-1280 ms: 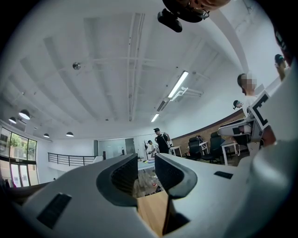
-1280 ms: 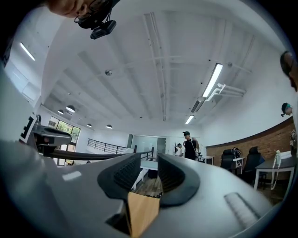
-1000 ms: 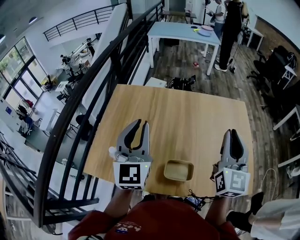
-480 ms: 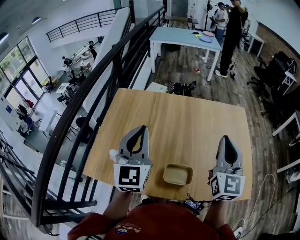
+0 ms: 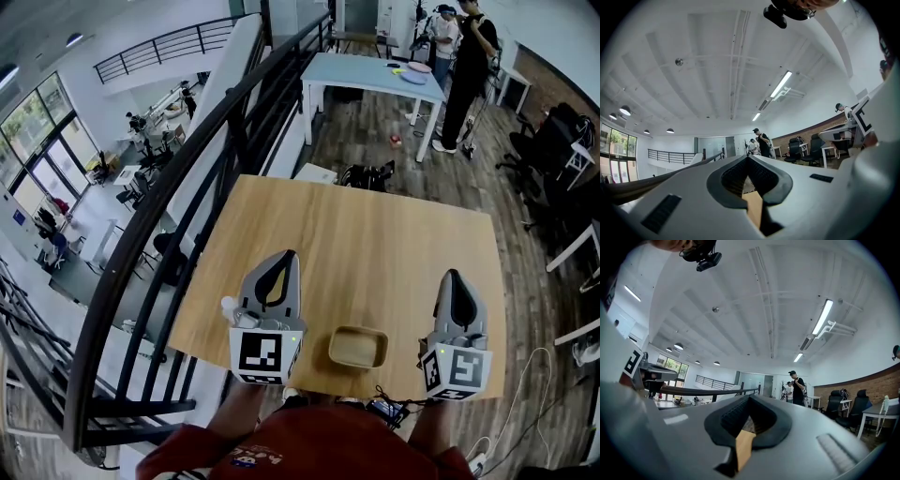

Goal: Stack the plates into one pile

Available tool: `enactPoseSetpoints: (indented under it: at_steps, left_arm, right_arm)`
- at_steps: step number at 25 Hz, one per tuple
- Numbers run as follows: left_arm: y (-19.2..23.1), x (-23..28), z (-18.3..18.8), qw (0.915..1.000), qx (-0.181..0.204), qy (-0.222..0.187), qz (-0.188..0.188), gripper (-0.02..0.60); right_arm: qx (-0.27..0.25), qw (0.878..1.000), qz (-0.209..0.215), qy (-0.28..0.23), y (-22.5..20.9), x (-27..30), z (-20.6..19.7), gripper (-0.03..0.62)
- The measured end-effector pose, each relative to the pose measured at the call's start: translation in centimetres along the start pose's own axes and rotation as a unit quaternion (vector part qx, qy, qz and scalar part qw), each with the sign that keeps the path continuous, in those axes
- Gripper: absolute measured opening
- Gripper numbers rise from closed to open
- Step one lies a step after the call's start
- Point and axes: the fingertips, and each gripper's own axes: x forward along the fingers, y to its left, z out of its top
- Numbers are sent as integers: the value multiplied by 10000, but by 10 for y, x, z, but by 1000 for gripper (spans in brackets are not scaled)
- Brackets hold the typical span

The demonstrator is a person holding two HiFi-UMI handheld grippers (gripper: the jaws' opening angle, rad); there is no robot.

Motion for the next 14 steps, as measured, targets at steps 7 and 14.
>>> enactPoseSetpoints:
  at_steps: [7,14]
  left_arm:
    - [2,-5,-3,10000,-10,12,45,6]
    - [4,-7,-1,10000,-2,-2,43,6]
  right_arm:
    - [-7,10000,-6,-18,1,-2,0,11]
    - [-22,10000,28,-44,6,-2,3,11]
